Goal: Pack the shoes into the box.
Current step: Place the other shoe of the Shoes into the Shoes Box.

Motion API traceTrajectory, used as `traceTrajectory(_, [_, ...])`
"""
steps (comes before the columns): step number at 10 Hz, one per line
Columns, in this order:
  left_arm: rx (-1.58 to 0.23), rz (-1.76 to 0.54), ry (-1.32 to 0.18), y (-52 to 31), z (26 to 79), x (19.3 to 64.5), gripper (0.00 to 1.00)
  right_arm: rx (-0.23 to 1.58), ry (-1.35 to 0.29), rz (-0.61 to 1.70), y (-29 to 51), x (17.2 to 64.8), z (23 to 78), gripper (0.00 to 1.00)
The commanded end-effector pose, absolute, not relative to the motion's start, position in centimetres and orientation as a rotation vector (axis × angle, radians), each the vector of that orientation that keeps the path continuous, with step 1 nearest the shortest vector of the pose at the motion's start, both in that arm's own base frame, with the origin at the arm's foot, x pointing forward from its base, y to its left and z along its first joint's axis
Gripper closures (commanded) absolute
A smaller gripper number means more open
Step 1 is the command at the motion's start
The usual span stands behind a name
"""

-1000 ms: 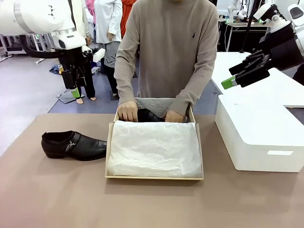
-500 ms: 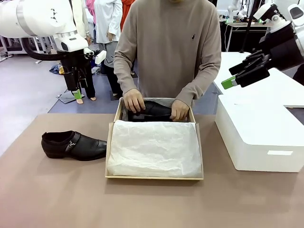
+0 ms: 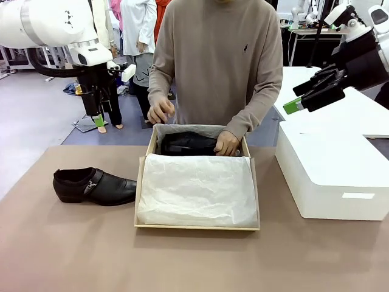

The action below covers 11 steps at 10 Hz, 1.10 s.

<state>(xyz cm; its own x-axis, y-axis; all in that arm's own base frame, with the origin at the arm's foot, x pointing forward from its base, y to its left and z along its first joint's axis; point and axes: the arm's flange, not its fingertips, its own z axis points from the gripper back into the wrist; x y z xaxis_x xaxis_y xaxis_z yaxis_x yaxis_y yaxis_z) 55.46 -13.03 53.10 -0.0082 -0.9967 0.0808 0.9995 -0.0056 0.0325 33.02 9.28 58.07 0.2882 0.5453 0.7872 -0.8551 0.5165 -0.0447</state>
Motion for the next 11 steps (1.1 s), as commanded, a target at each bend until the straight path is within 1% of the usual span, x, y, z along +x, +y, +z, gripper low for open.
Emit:
traceTrajectory(1, [-0.037, -1.587, -0.088, -12.6, 53.3, 55.3, 0.0, 0.442, -0.861, 0.987, 9.2, 33.2, 58.1, 0.0])
traceTrajectory(3, [-0.038, -1.577, -0.089, -13.0, 53.1, 55.5, 0.0, 0.442, -0.861, 0.987, 9.2, 33.2, 58.1, 0.0])
traceTrajectory(8, [-0.053, -1.501, -0.078, -8.1, 51.4, 51.6, 0.0, 0.442, -0.861, 0.987, 9.2, 33.2, 58.1, 0.0])
traceTrajectory(11, [-0.061, -1.473, -0.075, -6.3, 48.8, 50.1, 0.0, 0.442, -0.861, 0.987, 9.2, 33.2, 58.1, 0.0])
